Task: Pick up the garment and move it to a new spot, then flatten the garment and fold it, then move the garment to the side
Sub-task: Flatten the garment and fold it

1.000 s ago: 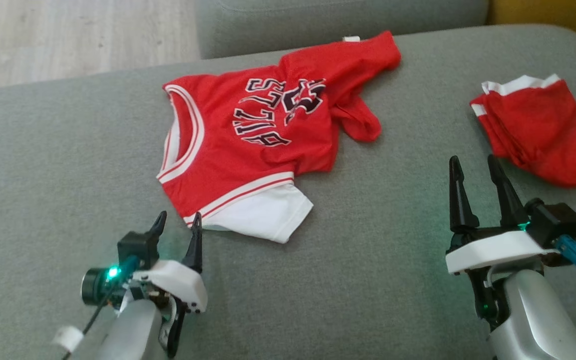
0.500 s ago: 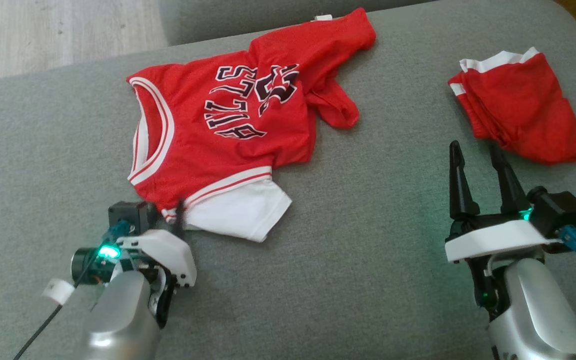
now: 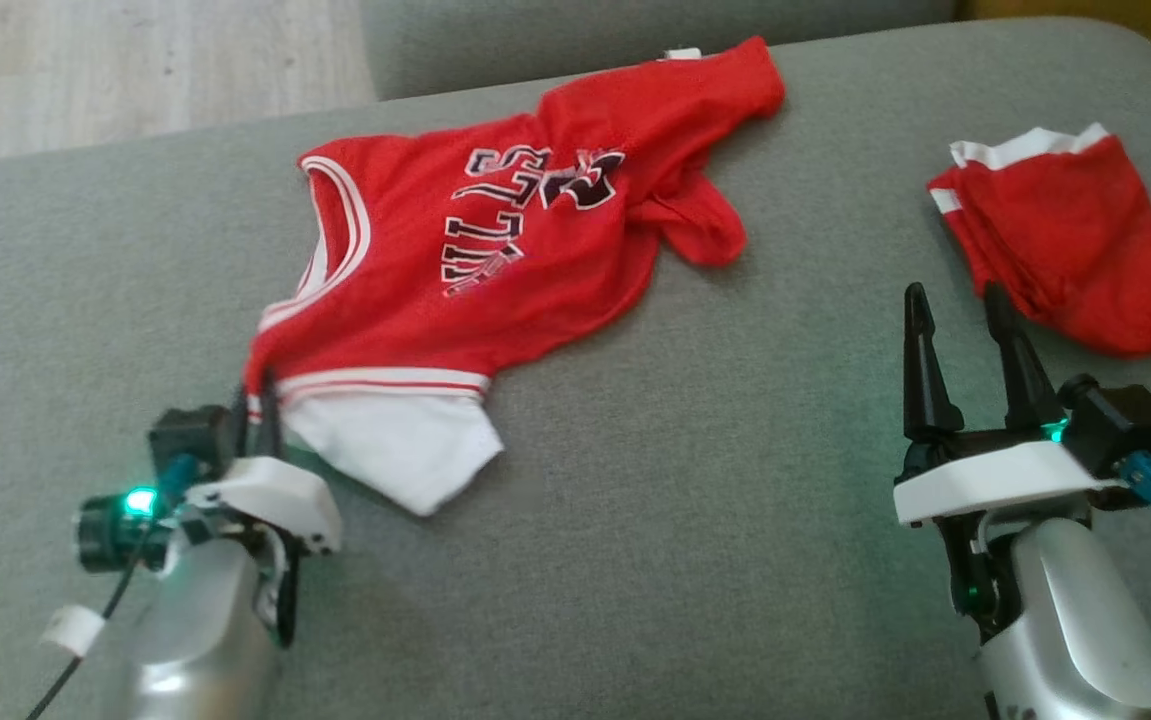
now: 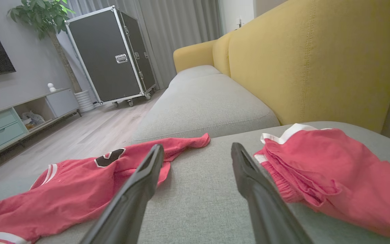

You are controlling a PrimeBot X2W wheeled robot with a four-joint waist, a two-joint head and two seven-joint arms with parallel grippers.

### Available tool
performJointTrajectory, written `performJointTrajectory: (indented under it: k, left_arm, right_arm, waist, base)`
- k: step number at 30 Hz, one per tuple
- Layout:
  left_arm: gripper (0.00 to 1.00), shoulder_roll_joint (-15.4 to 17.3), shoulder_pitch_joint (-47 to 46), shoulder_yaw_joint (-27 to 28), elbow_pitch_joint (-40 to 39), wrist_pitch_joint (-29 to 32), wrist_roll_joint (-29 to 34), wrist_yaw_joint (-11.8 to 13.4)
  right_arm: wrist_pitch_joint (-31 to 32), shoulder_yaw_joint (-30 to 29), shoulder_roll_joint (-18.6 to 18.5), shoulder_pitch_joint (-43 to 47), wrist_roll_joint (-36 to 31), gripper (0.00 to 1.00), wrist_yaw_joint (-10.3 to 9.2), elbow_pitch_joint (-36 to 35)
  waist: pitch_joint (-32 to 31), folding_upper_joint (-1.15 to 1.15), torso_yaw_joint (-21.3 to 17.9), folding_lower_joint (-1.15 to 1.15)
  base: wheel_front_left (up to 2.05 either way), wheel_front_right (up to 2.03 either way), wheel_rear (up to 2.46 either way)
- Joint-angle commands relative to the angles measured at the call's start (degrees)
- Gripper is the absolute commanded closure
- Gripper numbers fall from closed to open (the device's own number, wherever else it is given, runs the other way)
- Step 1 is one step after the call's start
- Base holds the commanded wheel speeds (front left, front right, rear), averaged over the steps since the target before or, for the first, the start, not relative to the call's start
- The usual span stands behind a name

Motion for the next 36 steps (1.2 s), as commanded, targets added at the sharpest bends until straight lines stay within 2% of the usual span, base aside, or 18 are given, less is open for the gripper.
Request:
performJointTrajectory:
  k: [1,11,12,13,14,19,29,32,36]
  left_arm:
    - [1.0,2.18,-1.68,2.26,-1.93,-0.89,-0.18,0.66]
    - [1.0,5.67,2.2,5.84,-8.43,-1.68,0.75,6.01]
    - [0.89,5.8,2.68,5.9,-8.34,-1.68,0.82,6.21]
    - [0.24,5.84,3.05,5.74,-8.06,-1.68,0.96,6.26]
    - [0.0,5.83,3.29,5.68,-7.95,-1.68,0.99,6.3]
    - [0.0,5.42,3.97,5.49,-11.43,-1.69,1.59,6.19]
    - [0.0,0.28,11.52,5.47,-29.45,-1.69,0.39,-0.85]
    - [0.0,-1.1,15.09,4.53,-31.8,-1.69,0.24,-2.21]
    - [0.0,-2.27,18.96,3.86,-33.63,-1.7,-0.68,-2.31]
  right_arm:
    - [-0.62,1.16,0.25,-1.4,-0.21,0.0,0.2,-1.53]
    - [-0.62,1.53,0.25,-1.28,-0.72,0.0,0.2,1.28]
    - [-0.62,1.66,0.25,-1.32,-0.72,0.0,0.2,1.57]
    - [-0.62,1.73,0.25,-1.34,-0.71,0.0,0.2,1.82]
    - [-0.62,1.84,0.25,-1.35,-0.69,0.0,0.2,2.09]
    - [-0.62,1.69,0.25,-1.45,-0.69,0.0,0.2,2.85]
    - [-0.62,1.27,0.25,0.17,-0.4,0.0,0.2,2.24]
    - [-0.62,1.43,0.25,1.44,-0.21,0.0,0.2,2.46]
    - [-0.62,1.9,0.25,2.47,0.3,0.0,0.2,2.73]
  waist:
    - [-0.31,0.0,0.54,0.0]
    - [-1.83,0.0,3.13,0.0]
    - [-1.96,0.0,3.32,0.0]
    - [-2.1,0.0,3.54,0.0]
    - [-2.23,0.0,3.73,0.0]
    - [-2.75,0.0,4.9,0.0]
    - [-5.53,0.0,8.27,0.0]
    - [-6.73,0.0,9.14,0.0]
    - [-7.59,0.0,9.89,0.0]
  base:
    - [0.0,0.0,0.0]
    - [0.0,0.0,0.0]
    - [0.0,0.0,0.0]
    - [0.0,0.0,0.0]
    - [0.0,0.0,0.0]
    - [0.0,0.0,0.0]
    - [0.0,0.0,0.0]
    - [0.0,0.0,0.0]
    - [0.0,0.0,0.0]
